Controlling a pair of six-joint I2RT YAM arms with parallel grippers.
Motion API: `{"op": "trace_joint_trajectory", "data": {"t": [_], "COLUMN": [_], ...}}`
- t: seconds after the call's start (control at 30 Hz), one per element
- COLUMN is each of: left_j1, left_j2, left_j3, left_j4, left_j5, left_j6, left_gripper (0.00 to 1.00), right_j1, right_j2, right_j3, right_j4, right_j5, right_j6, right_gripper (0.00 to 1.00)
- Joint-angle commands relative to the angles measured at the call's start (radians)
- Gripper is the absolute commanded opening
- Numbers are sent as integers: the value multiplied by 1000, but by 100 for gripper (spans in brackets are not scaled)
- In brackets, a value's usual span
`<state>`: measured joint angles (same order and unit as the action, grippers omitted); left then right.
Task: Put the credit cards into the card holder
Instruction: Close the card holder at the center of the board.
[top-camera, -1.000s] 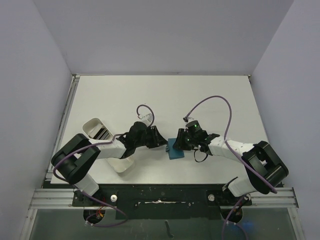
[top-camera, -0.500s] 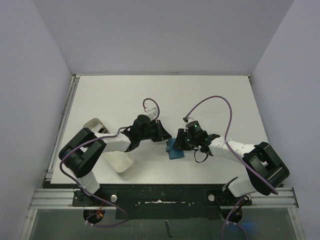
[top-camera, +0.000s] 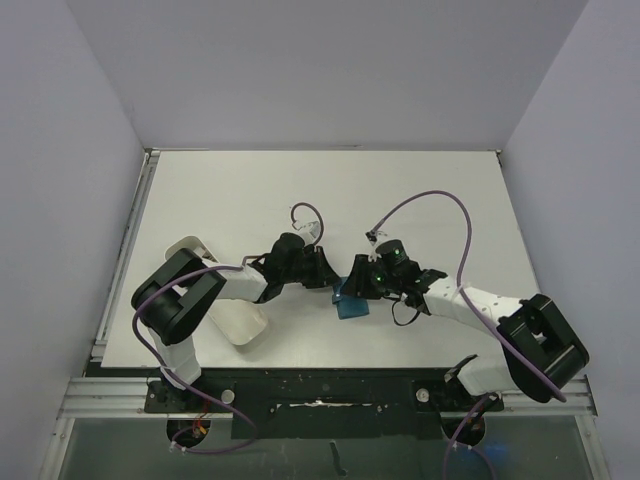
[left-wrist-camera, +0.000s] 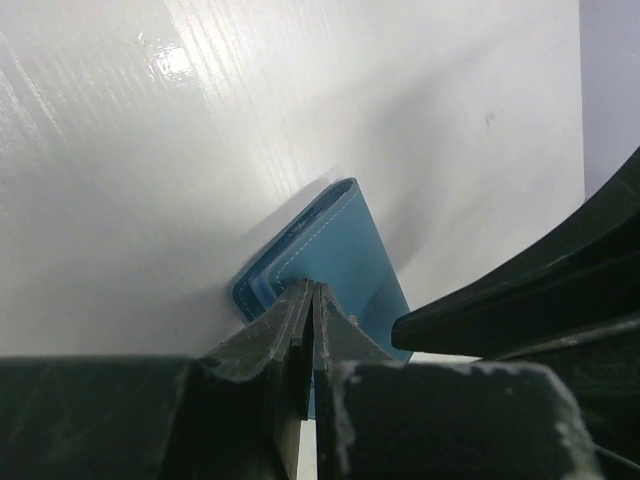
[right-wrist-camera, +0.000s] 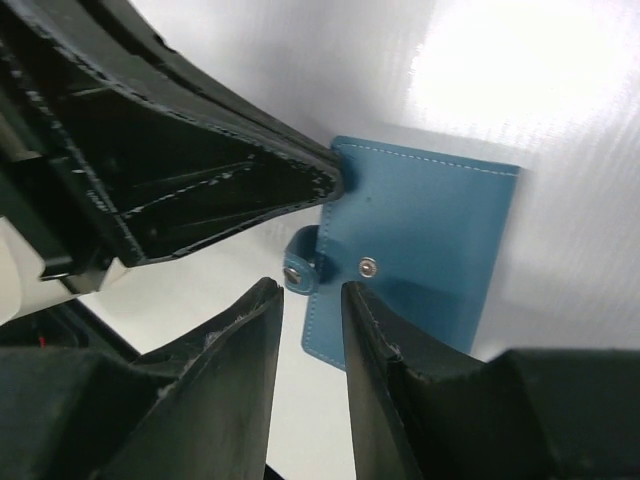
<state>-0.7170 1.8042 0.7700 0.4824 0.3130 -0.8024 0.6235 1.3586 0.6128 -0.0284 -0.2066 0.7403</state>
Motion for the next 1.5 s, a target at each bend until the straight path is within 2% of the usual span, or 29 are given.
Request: {"op": "trace_joint_trajectory", "data": {"t": [0.0,0.2,0.4,0.63,0.97,1.2,1.47], "left_j1": [5,5,5,5,5,5,5], "left_j2": [-1,3,2,-1,0,-1,1], "left_j3": [27,23,17,14,11,9,14], "left_j4": [16,-1,-7,-12,-12,-16,-29], "left_j5": [-17,-24,-32,-39,-45,-51,-58], "left_j6": [35,39,45,44,43,43,52], "left_gripper": [3,3,3,3,3,3,3], "right_j1": [5,4,4,4,4,4,5], "right_j2": [-27,22,43,78,89,78,26], "right_j3": [4,5,6,4,1,-7,4], "right_j4": [95,123,124,151,168,165,88], "right_j5": [-68,-83,-71,-89,-99,-91,-19], "right_j6": [16,25,22,28,30,25,4], "right_gripper": [33,34,41,40,24,0,0]}}
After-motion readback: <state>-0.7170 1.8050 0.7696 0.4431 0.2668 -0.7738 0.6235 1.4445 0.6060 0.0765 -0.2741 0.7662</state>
